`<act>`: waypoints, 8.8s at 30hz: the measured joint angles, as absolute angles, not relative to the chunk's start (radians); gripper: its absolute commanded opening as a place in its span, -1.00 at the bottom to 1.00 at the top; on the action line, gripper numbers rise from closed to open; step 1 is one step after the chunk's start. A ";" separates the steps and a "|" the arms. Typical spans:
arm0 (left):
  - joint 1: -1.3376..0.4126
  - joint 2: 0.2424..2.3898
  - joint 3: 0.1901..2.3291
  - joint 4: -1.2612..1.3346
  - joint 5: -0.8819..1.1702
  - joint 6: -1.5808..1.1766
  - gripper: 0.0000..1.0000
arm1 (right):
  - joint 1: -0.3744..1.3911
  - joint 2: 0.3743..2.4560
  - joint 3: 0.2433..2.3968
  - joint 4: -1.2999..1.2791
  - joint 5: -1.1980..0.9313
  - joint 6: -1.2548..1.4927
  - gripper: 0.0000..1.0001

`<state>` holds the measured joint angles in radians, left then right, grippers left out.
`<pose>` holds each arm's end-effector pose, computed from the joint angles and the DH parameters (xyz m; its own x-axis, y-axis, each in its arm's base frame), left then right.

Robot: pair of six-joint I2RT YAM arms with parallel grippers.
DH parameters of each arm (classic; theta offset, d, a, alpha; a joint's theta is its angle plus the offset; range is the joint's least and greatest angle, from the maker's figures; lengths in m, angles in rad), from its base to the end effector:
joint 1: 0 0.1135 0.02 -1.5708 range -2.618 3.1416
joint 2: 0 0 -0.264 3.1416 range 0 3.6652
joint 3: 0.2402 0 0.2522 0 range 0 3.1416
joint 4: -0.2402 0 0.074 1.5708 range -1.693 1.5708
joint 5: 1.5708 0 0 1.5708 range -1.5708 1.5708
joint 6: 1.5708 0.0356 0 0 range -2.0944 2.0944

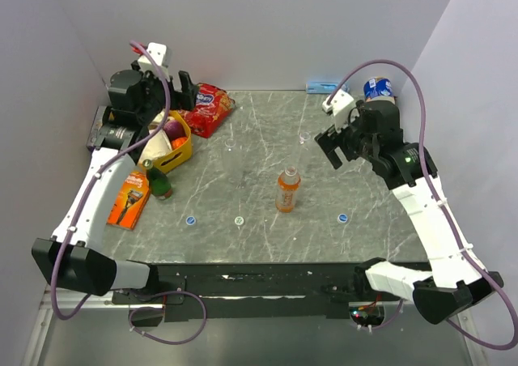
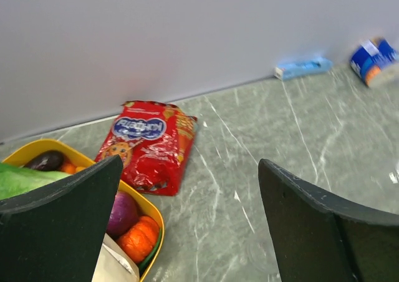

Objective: Screw on the bottle caps

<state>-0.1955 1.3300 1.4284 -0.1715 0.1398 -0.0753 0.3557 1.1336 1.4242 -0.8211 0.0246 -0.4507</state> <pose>0.2971 -0.0639 0.4457 -0.0962 -0.0569 -0.9937 0.3224 0.9428 -0.0852 0.2068 0.0759 0.4249 -0.2840 -0.5700 -0.7710 -0.5021 0.7734 -0.3869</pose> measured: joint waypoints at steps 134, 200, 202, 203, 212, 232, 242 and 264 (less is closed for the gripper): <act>-0.513 1.119 1.087 -0.284 0.513 0.385 -0.98 | 0.501 1.154 1.615 -0.901 -0.643 -0.505 0.83; 0.025 0.674 1.051 -0.210 0.529 -0.125 -0.75 | 0.999 2.034 1.473 -0.792 -0.357 -1.325 -0.01; 0.025 0.675 1.050 -0.209 0.530 -0.126 -0.75 | 0.999 2.034 1.467 -0.789 -0.358 -1.325 -0.02; 0.025 0.676 1.050 -0.209 0.530 -0.125 -0.75 | 0.999 2.034 1.466 -0.788 -0.358 -1.325 -0.03; 0.025 0.681 1.048 -0.207 0.538 -0.126 -0.75 | 0.999 2.017 1.438 -0.753 -0.356 -1.298 -0.11; -0.016 0.839 1.038 -0.210 0.690 -0.042 -0.98 | 0.953 1.710 1.305 -0.719 -0.371 -1.098 -0.42; -0.352 0.926 0.860 -0.265 0.771 0.401 -0.98 | 0.831 1.113 1.442 -0.928 -0.386 -0.912 -0.47; -0.685 0.899 0.466 0.090 0.642 0.424 -0.98 | 1.006 1.380 1.750 -1.255 -0.389 -1.080 -0.40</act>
